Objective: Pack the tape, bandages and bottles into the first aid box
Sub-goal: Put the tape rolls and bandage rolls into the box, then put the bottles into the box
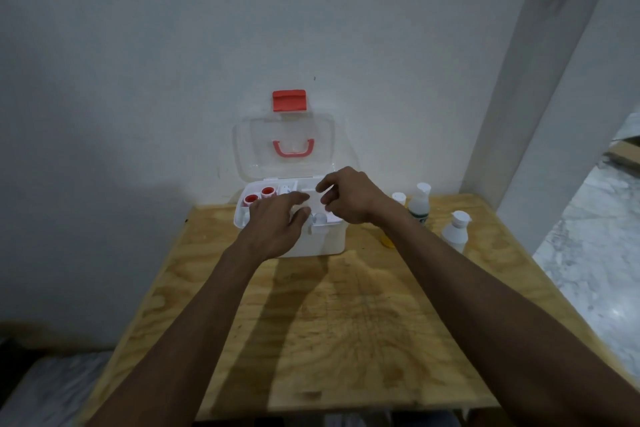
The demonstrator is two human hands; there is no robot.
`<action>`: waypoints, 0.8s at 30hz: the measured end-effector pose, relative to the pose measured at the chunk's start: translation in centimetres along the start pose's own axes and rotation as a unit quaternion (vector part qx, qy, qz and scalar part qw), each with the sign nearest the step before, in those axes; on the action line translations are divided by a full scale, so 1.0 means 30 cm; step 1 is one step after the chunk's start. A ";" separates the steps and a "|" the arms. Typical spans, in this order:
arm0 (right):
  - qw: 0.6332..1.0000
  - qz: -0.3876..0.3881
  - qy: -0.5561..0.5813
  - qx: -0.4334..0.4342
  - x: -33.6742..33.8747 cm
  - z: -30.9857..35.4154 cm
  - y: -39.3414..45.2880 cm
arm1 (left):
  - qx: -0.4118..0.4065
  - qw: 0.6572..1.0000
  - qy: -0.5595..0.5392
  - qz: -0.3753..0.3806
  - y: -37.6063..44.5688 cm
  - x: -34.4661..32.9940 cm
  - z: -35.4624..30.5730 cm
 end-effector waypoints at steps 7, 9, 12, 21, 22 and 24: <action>0.982 -0.187 0.036 0.012 0.194 -0.062 -0.222 | -0.087 0.988 -0.063 -0.108 -0.029 0.034 -0.205; 0.971 -0.237 0.043 -0.006 0.240 -0.116 -0.298 | -0.111 0.986 -0.070 -0.101 -0.010 0.004 -0.278; 0.962 -0.268 0.027 -0.054 0.278 -0.220 -0.381 | -0.122 0.988 -0.065 -0.072 0.048 -0.076 -0.356; 0.973 -0.163 0.000 -0.162 0.185 -0.466 -0.444 | -0.057 0.997 -0.052 0.021 0.205 -0.279 -0.423; 0.973 -0.163 0.010 -0.162 0.174 -0.481 -0.445 | -0.054 0.997 -0.049 0.020 0.211 -0.290 -0.425; 0.971 -0.173 0.029 -0.160 0.158 -0.502 -0.448 | -0.048 0.997 -0.051 0.009 0.218 -0.302 -0.427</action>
Point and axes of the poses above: each hand's wrist, its own y-axis towards the middle knuckle, its own x-axis out of the back of the hand, z = x × y, the point moved 6 cm from there along y, towards the middle knuckle, and after that the axes turned 14 degrees about z, right-handed, at the moved point
